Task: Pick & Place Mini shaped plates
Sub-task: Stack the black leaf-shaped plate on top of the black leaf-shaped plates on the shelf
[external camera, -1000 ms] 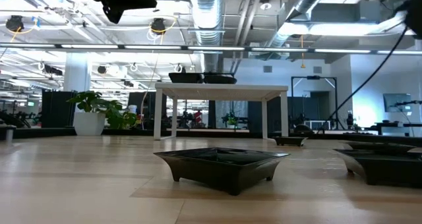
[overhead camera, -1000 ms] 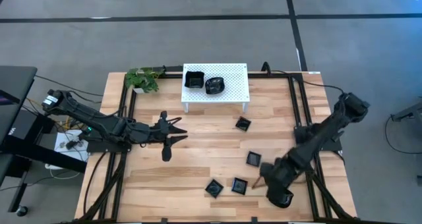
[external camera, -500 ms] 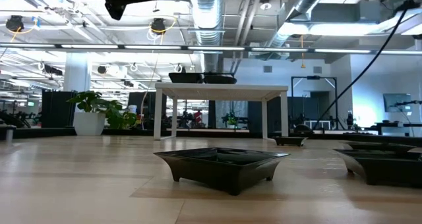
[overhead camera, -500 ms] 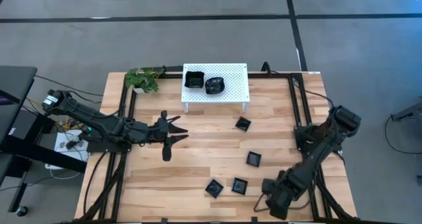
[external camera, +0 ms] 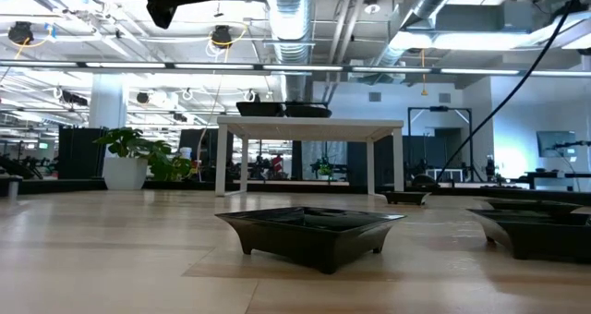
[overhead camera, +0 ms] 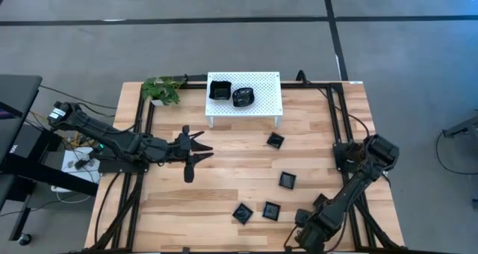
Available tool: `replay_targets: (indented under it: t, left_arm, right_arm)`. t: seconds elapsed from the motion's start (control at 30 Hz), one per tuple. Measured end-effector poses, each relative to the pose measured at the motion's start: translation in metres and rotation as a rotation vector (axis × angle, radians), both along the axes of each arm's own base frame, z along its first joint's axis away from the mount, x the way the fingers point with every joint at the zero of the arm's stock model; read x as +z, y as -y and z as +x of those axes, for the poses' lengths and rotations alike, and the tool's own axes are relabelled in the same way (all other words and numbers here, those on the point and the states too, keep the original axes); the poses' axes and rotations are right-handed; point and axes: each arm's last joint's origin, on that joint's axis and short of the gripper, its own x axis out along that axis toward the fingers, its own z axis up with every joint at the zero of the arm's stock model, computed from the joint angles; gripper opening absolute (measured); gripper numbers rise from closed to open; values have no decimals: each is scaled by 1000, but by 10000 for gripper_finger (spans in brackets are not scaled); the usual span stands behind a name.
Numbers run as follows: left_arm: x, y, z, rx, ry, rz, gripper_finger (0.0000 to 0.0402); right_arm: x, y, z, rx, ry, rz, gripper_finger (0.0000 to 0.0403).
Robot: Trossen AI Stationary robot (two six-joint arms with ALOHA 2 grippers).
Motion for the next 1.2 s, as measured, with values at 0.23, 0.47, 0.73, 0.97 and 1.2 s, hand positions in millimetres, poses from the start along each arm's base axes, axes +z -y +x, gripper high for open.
replay_targets:
  t: [0.23,0.47,0.73,0.97,1.2]
  left_arm:
    - [0,0,0,0,4,-2,81]
    - [0,0,0,0,4,-2,81]
    - [0,0,0,0,4,-2,81]
    - [0,0,0,0,4,-2,81]
    - [1,0,0,0,10,-4,81]
  right_arm:
    - [27,-10,10,-35,10,45,133]
    - [32,-22,6,-94,84,22,134]
    - [25,-22,3,-110,138,-22,134]
    - [15,-20,2,-111,146,-14,133]
    - [15,-20,2,-113,167,-27,134]
